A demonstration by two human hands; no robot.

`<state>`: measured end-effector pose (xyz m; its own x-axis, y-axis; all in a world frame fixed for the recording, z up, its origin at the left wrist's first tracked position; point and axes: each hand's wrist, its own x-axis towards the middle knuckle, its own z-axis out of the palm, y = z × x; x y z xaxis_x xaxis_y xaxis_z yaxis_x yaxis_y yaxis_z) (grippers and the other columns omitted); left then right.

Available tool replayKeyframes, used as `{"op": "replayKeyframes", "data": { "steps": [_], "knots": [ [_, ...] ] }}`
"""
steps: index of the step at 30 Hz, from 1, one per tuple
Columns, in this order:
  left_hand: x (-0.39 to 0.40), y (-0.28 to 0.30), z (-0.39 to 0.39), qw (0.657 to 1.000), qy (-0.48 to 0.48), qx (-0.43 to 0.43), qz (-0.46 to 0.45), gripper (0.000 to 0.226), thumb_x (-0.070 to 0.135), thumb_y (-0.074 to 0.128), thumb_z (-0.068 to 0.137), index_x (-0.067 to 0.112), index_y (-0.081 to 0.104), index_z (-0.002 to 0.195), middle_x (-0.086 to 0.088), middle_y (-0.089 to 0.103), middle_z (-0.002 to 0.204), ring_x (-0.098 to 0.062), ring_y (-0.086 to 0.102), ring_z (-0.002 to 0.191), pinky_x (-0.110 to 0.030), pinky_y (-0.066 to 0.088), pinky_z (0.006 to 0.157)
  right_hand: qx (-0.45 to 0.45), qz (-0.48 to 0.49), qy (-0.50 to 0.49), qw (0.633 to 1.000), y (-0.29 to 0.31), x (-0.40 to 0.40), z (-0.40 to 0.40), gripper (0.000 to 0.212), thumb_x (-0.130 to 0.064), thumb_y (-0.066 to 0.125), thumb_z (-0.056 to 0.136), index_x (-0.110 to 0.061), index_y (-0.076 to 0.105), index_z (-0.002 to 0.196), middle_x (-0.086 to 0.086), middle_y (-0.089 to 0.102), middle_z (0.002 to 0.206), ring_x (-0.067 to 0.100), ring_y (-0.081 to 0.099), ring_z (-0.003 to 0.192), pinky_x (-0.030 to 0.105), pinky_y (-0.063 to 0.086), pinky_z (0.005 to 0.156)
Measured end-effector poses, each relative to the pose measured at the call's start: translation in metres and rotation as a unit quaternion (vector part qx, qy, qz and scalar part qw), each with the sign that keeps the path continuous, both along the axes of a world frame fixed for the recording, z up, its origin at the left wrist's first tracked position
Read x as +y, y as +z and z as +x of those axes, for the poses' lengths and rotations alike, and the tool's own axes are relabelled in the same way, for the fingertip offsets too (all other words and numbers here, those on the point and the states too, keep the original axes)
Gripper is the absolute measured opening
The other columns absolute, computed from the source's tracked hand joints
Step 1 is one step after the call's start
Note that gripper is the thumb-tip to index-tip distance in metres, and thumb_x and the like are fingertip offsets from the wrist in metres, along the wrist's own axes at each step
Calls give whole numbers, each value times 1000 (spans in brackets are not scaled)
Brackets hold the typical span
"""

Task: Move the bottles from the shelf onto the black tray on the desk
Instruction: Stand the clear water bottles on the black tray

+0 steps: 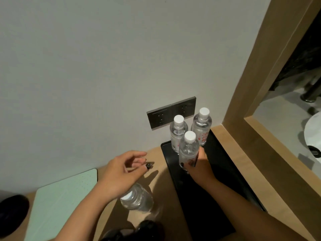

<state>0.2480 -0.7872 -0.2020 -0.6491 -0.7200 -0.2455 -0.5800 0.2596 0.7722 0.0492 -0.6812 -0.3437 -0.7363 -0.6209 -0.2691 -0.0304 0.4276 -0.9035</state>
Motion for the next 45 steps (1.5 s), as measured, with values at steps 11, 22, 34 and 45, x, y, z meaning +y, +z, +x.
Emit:
{"op": "replayKeyframes", "data": {
  "steps": [11,22,34,45],
  "knots": [
    [24,-40,29,998,7,-50,-40,38,29,74,78,44,57,108,30,58,96,15,50,88,-6,37,71,-19,218,-60,974,43,14,65,92,-16,76,75,-7,18,146,16,17,150,34,24,136,37,31,107],
    [-7,-32,1,955,274,111,13,9,19,65,84,27,62,87,8,71,69,-11,68,81,-35,56,80,63,44,205,976,66,26,129,64,-25,69,83,-26,35,137,-8,33,140,8,43,121,23,40,101],
    [42,6,-63,947,204,143,202,30,34,77,74,14,68,95,-4,71,88,-13,67,76,-31,57,69,117,8,57,991,56,58,82,70,-29,82,67,-28,44,126,-8,52,116,6,53,103,16,46,83],
    [48,-21,-105,984,-36,67,-159,54,28,77,74,30,51,122,8,55,121,-6,51,105,-24,45,87,92,-26,-93,991,9,77,-9,61,-5,82,64,-8,53,117,8,60,106,20,56,93,19,42,75]
  ]
}}
